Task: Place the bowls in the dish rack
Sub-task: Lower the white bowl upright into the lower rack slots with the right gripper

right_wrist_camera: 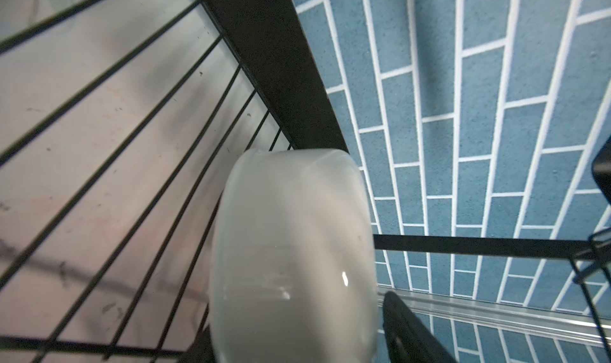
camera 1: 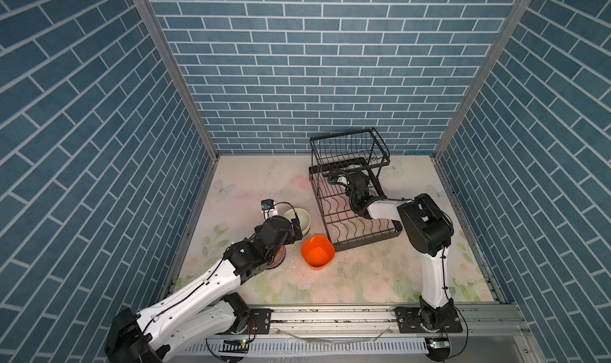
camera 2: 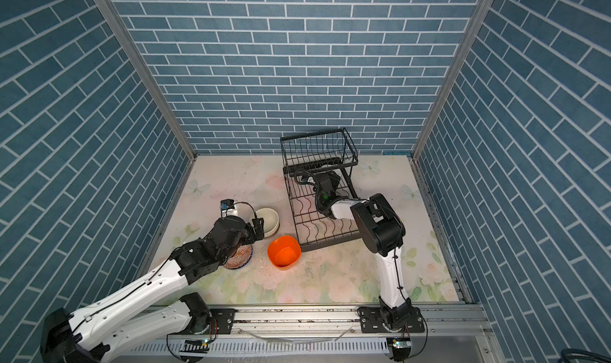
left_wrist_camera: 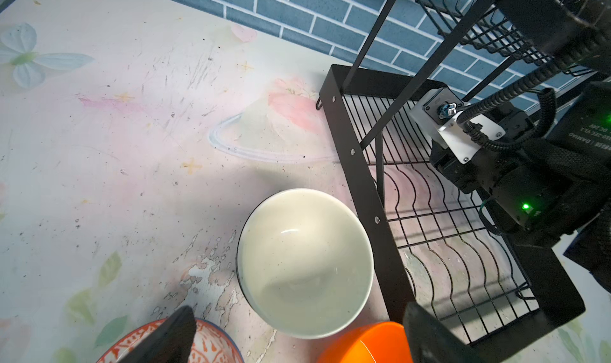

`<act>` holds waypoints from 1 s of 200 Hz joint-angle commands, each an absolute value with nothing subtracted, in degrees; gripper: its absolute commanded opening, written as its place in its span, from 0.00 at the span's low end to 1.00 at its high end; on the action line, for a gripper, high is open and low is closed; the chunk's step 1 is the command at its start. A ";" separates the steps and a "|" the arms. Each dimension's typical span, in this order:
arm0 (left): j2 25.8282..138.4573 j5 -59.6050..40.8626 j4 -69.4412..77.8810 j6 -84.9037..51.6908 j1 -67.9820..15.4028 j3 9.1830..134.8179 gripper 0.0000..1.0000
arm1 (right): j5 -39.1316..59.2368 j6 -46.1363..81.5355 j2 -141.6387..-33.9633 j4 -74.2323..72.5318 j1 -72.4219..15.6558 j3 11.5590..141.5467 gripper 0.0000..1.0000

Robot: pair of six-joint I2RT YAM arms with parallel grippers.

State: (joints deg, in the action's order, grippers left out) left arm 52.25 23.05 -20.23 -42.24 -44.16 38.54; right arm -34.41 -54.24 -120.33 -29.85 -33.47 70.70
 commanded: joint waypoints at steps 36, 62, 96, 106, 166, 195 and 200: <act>52.21 23.27 -20.30 -42.65 -43.86 37.95 1.00 | -36.40 -52.35 -120.87 -31.02 -32.85 70.44 0.79; 52.04 23.38 -20.39 -42.90 -43.88 37.80 1.00 | -36.24 -50.69 -120.00 -29.27 -32.87 70.07 0.84; 51.99 23.73 -20.21 -42.92 -43.86 37.54 0.99 | -35.91 -47.97 -118.24 -27.48 -32.92 68.51 0.87; 52.07 23.82 -20.24 -42.82 -43.91 37.56 1.00 | -35.61 -47.02 -117.59 -27.17 -32.92 68.08 0.88; 53.50 23.42 -20.20 -42.27 -43.86 38.72 1.00 | -33.81 -42.53 -115.24 -24.56 -32.97 66.36 0.94; 53.52 23.29 -20.43 -42.28 -43.93 38.89 0.99 | -33.10 -40.71 -114.20 -23.14 -32.96 65.68 0.95; 53.51 23.36 -20.51 -42.26 -43.87 38.87 1.00 | -33.01 -40.27 -114.02 -22.85 -32.96 65.73 0.95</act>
State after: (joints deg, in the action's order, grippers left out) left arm 53.30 23.05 -20.23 -42.81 -44.16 38.50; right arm -34.17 -45.17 -117.30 -24.05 -33.23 67.44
